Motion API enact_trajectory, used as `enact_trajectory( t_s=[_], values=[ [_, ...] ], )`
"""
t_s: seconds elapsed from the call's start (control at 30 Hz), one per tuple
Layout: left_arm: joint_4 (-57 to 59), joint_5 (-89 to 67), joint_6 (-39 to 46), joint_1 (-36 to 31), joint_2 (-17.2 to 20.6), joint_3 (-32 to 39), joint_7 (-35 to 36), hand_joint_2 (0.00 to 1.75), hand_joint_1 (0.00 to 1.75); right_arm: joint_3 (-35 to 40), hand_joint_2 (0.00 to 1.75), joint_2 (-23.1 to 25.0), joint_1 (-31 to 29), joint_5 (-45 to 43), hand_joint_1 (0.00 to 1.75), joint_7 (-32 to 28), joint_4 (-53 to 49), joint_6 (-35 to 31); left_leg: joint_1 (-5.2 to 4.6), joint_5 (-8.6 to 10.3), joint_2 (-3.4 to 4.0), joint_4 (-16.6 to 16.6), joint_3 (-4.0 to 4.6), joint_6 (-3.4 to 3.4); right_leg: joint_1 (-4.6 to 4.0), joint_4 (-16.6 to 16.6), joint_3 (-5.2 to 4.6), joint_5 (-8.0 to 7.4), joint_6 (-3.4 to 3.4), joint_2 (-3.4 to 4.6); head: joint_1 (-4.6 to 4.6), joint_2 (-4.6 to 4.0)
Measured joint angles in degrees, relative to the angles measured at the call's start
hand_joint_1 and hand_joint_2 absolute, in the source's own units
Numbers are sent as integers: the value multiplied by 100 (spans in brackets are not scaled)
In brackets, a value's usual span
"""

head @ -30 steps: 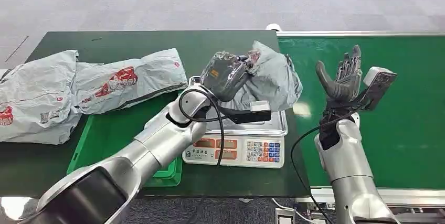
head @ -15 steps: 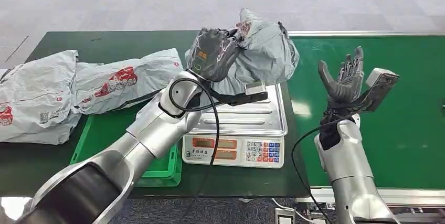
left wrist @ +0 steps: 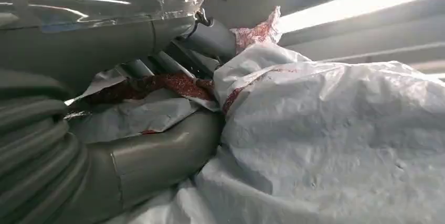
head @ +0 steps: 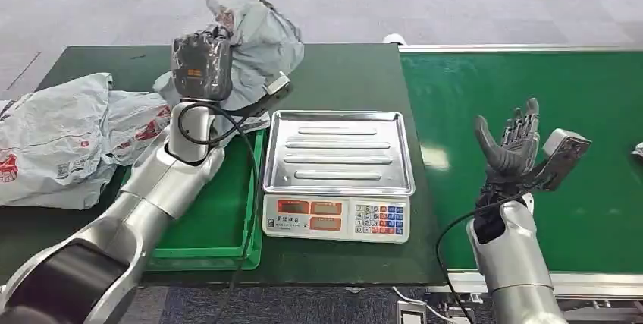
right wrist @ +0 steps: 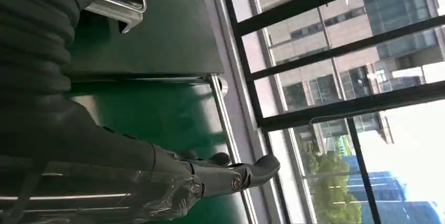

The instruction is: Moved the parcel from conveyor to table for the left to box.

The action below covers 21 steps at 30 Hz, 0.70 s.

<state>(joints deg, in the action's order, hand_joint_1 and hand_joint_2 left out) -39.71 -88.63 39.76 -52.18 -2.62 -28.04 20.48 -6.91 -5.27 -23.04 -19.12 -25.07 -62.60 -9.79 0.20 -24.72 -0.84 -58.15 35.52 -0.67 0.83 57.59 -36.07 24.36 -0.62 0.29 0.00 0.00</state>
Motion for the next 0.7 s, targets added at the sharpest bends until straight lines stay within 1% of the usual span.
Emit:
enact_trajectory(
  t_s=[0.1,0.27,0.4,0.5,0.6,0.7],
  values=[
    [0,0,0,67,176,22,20,175,175,-44,175,-17,76,-2,0,2,-83,0,-1,0,-9,0,5,0,1,-1,1,3,3,-6,0,0],
    [48,-2,0,91,295,28,91,175,175,-85,175,-20,115,0,0,20,-151,-2,-4,-1,-9,-2,8,2,5,-4,1,2,2,-5,0,0],
    [344,-2,-134,87,398,33,219,175,175,-101,175,-22,241,-20,0,39,-273,7,-4,-2,-9,-2,7,2,4,-5,0,2,2,-5,0,0],
    [544,-2,-497,129,461,33,271,175,175,-160,175,-22,396,4,0,85,-404,94,-3,-4,-8,-1,7,-2,2,-3,-2,2,3,-4,0,0],
    [759,-2,-1383,140,507,26,468,175,175,-184,175,-22,419,63,0,103,-426,223,0,-5,0,0,5,-4,0,-3,-5,3,4,1,0,0],
    [955,-2,-2075,150,520,-2,437,175,175,-190,175,-22,420,114,0,85,-426,335,1,-4,3,0,5,-4,0,-3,-5,3,5,2,0,0]
  ],
)
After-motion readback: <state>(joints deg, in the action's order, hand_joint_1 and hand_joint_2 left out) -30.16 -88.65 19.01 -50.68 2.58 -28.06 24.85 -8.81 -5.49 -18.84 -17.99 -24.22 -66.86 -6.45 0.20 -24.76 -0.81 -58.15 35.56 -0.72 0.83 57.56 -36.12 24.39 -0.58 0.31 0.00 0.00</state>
